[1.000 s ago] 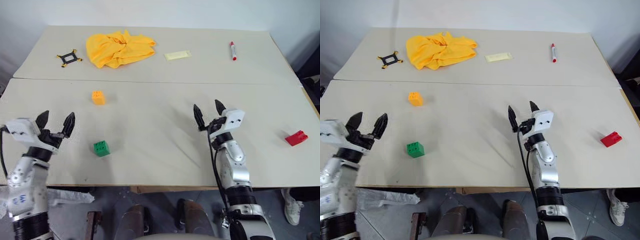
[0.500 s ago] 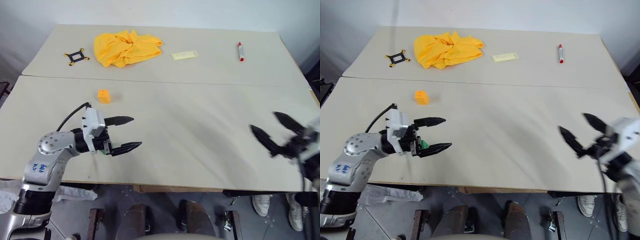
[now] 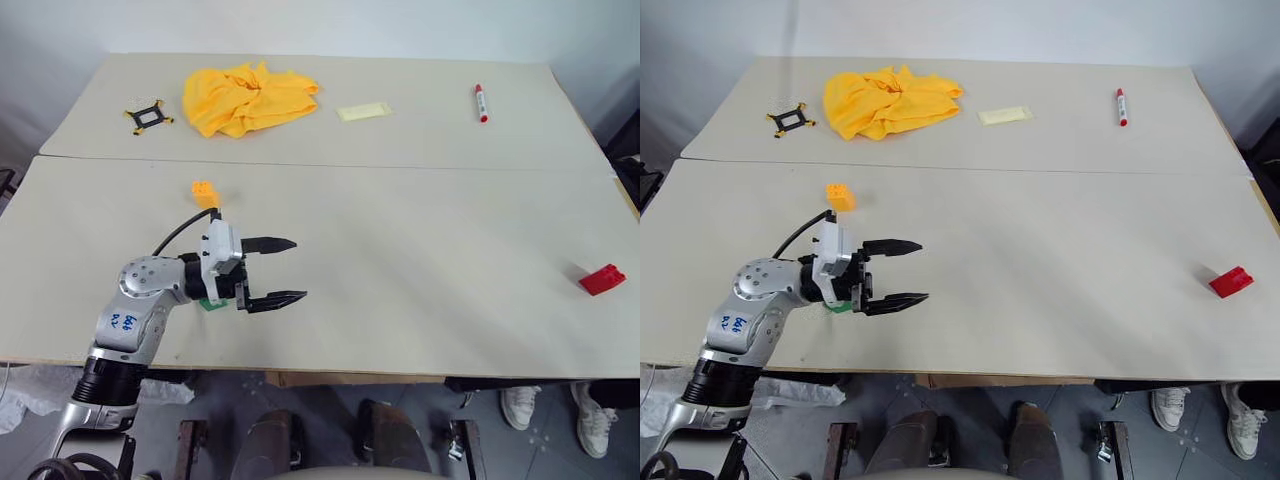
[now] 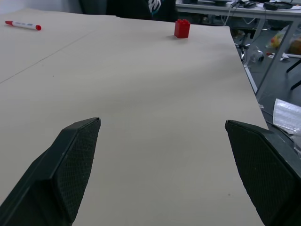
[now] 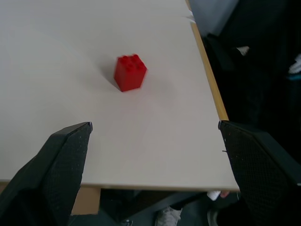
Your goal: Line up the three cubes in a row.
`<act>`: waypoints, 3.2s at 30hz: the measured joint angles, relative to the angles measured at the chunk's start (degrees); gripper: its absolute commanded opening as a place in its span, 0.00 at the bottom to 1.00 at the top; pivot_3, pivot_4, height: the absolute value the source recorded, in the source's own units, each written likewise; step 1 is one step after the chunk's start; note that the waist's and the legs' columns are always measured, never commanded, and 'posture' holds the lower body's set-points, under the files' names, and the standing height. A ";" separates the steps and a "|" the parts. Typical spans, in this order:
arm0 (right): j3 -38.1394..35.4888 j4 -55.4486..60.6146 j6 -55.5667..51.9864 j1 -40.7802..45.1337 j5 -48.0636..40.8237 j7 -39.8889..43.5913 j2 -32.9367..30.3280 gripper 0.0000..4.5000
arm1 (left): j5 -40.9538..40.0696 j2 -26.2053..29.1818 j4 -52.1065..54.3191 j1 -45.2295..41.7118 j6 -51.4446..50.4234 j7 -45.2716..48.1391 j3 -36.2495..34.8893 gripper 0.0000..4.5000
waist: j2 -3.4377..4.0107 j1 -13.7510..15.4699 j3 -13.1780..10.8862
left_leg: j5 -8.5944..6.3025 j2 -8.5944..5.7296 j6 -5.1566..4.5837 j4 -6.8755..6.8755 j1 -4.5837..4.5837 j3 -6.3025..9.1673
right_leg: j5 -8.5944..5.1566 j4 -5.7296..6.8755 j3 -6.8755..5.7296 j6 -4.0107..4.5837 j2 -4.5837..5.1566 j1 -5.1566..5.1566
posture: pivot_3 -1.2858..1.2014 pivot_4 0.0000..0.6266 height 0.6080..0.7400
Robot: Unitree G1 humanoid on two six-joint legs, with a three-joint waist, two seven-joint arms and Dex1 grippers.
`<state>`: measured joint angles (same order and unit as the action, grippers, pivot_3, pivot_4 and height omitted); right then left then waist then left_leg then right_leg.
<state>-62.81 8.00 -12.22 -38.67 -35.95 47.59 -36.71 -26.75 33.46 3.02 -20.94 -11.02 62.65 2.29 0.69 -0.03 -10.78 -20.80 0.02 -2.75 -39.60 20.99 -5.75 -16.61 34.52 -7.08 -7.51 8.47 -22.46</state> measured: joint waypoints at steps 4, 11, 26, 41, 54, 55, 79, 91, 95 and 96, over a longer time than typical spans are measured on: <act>2.74 -4.28 -2.61 5.01 0.95 1.88 -9.96 1.00 | 0.00 -1.02 -0.39 -0.19 -0.15 -0.02 -0.03 1.00 | 0.02 -0.08 0.01 | 0.01 -0.02 -0.02 -0.03 -0.02 -0.07 | 0.01 0.01 0.05 0.00 0.01 0.00 | 0.52 0.24 1.00; 20.01 -28.44 -3.74 26.52 8.24 9.99 -30.47 1.00 | 0.41 -1.81 -0.45 -0.72 -0.14 0.00 0.60 1.00 | -0.02 0.40 -0.02 | 0.04 -0.08 -0.15 -0.10 0.17 0.11 | 0.04 -0.04 -0.18 -0.06 0.07 -0.02 | 0.52 0.24 1.00; 53.66 -66.08 5.17 69.07 28.40 21.06 -31.91 0.92 | 1.05 -0.53 5.49 3.57 -1.96 -3.82 -1.92 1.00 | 0.09 -0.06 -0.03 | 0.06 -0.08 -0.16 -0.31 0.32 0.23 | 0.06 -0.07 -0.37 -0.11 0.09 0.06 | 0.52 0.24 1.00; 57.03 -70.27 9.69 76.45 32.48 26.63 -28.67 0.33 | 1.09 0.67 5.81 3.94 -1.75 -4.44 -2.96 1.00 | 0.20 -0.17 -0.04 | 0.06 -0.08 -0.14 -0.34 0.33 0.24 | 0.06 -0.05 -0.36 -0.11 0.08 0.04 | 0.52 0.24 1.00; 75.81 -13.36 -15.17 81.35 27.97 37.85 -18.84 0.33 | 1.76 2.96 -2.59 3.66 2.98 -1.80 -5.49 1.00 | 0.24 0.80 -0.03 | 0.01 -0.14 -0.04 -0.48 0.45 0.42 | 0.06 0.08 -0.44 -0.09 0.13 -0.04 | 0.52 0.24 1.00; 77.71 -13.42 -15.14 82.26 28.91 37.76 -17.74 0.33 | 1.82 2.97 -2.79 3.58 3.19 -1.81 -5.69 1.00 | 0.24 0.97 -0.03 | 0.01 -0.18 -0.05 -0.48 0.45 0.43 | 0.06 0.08 -0.44 -0.09 0.15 -0.04 | 0.52 0.24 1.00; 83.78 -27.87 -1.84 89.62 37.07 36.61 -7.32 0.91 | 1.83 3.54 0.70 6.97 3.48 -5.35 -9.60 1.00 | 0.21 -0.22 -0.04 | 0.01 -0.12 -0.06 -0.46 0.49 0.40 | 0.05 0.10 -0.52 -0.10 0.08 -0.08 | 0.52 0.24 1.00; 57.72 -17.65 2.41 65.47 9.20 38.98 -6.06 0.99 | -1.97 9.20 -8.16 21.14 5.16 -7.49 -31.28 1.00 | -0.02 -0.31 -0.04 | -0.03 0.01 0.01 -0.24 0.30 0.33 | 0.02 0.09 -0.64 -0.03 0.01 -0.03 | 0.52 0.24 1.00; 54.98 -14.53 3.80 56.19 5.97 36.57 -2.43 0.99 | -1.83 10.30 -16.67 26.44 7.56 -7.16 -38.13 1.00 | -0.03 -0.23 -0.06 | -0.03 -0.02 -0.01 -0.36 0.26 0.17 | 0.02 0.13 -0.54 -0.05 0.09 -0.01 | 0.52 0.24 1.00; 54.55 -14.15 4.81 54.98 5.97 35.34 -1.75 0.99 | -1.92 10.29 -17.54 27.74 7.92 -6.65 -38.72 1.00 | -0.03 -0.26 -0.06 | -0.02 -0.04 -0.02 -0.38 0.23 0.16 | 0.04 0.16 -0.50 -0.07 0.12 -0.01 | 0.52 0.24 1.00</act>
<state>-8.27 -6.14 -7.40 16.30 -29.98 82.94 -38.46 -28.67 43.76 -14.52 6.81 -3.10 55.99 -36.43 0.66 -0.29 -10.84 -20.82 -0.02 -2.77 -39.97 21.22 -5.59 -16.57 34.69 -7.58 -7.58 8.59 -22.47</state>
